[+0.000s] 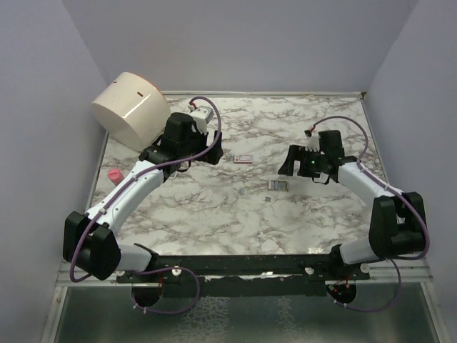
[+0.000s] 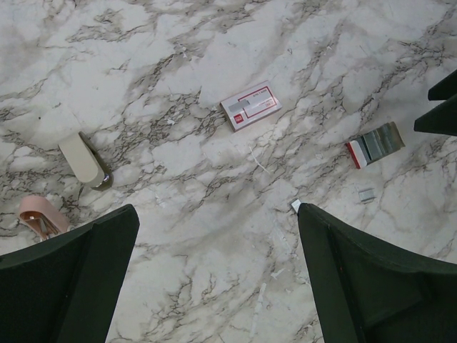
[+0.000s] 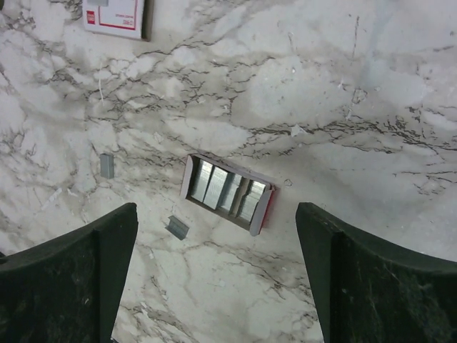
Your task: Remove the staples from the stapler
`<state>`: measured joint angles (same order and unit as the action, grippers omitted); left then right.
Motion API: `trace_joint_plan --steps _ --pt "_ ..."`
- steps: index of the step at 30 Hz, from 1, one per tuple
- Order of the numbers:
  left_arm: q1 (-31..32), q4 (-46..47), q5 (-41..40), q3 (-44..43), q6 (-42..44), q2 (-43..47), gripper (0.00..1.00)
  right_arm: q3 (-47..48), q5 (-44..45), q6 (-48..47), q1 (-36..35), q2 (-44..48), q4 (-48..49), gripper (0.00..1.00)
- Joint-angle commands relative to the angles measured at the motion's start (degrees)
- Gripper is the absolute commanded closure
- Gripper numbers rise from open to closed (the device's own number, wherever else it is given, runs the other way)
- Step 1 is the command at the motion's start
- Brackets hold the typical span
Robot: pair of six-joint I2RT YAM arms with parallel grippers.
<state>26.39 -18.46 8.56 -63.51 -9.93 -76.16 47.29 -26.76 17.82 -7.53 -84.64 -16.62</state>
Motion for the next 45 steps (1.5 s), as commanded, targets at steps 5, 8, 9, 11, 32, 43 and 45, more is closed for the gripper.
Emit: trace_joint_plan --steps 5,8,9,11,32,43,45 --pt "0.41 1.30 1.20 -0.09 -0.51 0.01 0.03 4.50 13.08 -8.36 -14.26 3.95 -8.74 0.20" --pt "0.37 1.49 1.08 0.10 -0.76 -0.11 0.03 7.58 16.20 -4.95 -19.92 -0.19 -9.11 0.30" --pt "0.40 1.45 0.73 0.08 -0.76 0.01 0.03 9.21 17.14 -3.37 -21.81 -3.06 -9.69 0.32" --pt "0.36 1.45 -0.50 0.18 -0.79 0.30 0.03 13.85 20.59 0.88 -25.26 -7.59 -12.24 0.34" --pt "-0.55 0.37 -5.95 -0.08 0.68 2.15 0.02 43.04 26.69 14.31 -36.24 -34.45 -34.41 0.57" --pt "-0.55 0.35 -6.08 0.03 0.86 2.46 0.02 45.09 30.76 15.13 -37.55 -37.14 -37.32 0.63" --pt "-0.55 0.28 -6.06 0.01 0.87 2.43 0.02 45.09 30.76 15.13 -37.56 -37.45 -36.96 0.64"
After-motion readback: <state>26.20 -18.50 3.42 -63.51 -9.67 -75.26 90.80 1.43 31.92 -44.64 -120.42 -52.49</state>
